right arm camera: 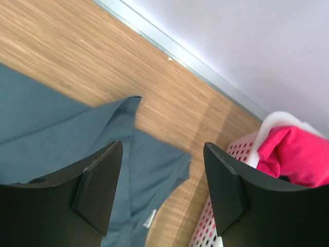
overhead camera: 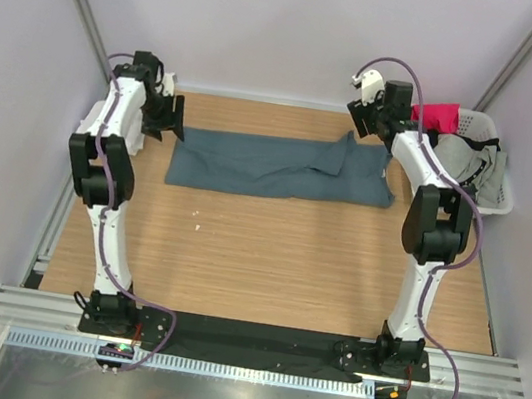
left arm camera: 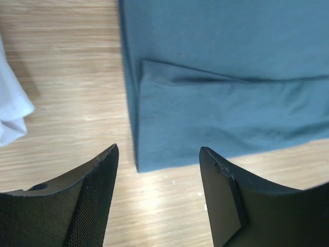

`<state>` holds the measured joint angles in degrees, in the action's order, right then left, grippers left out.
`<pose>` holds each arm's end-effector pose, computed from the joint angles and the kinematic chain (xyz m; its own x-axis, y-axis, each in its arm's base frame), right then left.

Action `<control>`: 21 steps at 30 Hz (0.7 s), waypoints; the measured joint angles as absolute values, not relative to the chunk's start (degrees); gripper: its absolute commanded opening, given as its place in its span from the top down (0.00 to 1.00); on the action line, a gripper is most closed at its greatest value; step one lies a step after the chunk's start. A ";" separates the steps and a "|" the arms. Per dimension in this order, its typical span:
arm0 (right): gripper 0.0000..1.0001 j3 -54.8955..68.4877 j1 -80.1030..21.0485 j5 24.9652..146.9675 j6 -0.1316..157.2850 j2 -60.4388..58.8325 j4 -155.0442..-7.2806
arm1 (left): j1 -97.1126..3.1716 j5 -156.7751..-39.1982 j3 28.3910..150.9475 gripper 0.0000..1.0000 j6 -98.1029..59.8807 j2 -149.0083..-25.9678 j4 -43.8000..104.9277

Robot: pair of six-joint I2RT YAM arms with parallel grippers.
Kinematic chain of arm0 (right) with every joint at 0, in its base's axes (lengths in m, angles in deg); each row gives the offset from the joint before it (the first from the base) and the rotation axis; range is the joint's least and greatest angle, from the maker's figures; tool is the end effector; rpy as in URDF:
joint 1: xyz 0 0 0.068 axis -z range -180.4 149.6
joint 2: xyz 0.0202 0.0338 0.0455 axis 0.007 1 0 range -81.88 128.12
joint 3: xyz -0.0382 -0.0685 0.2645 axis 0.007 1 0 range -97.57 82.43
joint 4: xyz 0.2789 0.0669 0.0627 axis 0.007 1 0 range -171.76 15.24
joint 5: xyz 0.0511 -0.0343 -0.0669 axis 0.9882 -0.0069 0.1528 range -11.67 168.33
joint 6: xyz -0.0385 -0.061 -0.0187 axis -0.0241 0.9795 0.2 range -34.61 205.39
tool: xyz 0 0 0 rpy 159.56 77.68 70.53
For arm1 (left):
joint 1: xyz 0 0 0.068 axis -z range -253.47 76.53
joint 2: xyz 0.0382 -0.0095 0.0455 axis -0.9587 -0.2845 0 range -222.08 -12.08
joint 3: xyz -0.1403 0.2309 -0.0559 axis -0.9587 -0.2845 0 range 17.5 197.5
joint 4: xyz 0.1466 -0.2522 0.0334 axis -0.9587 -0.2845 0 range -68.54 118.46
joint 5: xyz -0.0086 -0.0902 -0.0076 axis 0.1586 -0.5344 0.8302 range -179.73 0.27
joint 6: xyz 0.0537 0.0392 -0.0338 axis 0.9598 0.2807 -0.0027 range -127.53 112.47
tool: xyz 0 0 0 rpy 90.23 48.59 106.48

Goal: Fold and stack the t-shirts
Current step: Fold the tshirt

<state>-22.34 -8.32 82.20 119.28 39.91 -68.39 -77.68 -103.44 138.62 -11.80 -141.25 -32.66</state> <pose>0.5568 0.0818 0.2473 -0.3070 -0.6044 -0.7351 -0.4415 0.7748 -0.4526 0.5211 0.0234 0.2150 -0.9305 -0.1410 -0.3381 -0.0567 0.9673 -0.2474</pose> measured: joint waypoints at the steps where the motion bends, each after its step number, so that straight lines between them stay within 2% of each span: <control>1: 0.29 -21.58 -8.32 82.27 117.55 39.02 -68.39 | -77.44 -103.97 137.81 0.35 -11.83 -139.96 -32.66; 5: 0.30 -20.59 -8.26 85.07 108.96 35.91 -65.55 | -75.51 -106.11 134.71 0.37 -11.83 -136.50 -32.42; 9: 0.32 -19.91 -7.95 93.64 99.67 35.00 -61.70 | -71.56 -107.79 132.15 0.39 -11.78 -136.63 -32.27; 14: 0.35 -18.80 -6.62 105.81 89.47 37.86 -55.85 | -68.04 -109.63 129.94 0.39 -11.78 -140.00 -32.23; 21: 0.40 -17.90 -4.72 112.17 85.16 42.89 -51.21 | -68.76 -108.58 125.57 0.39 -11.89 -142.40 -32.20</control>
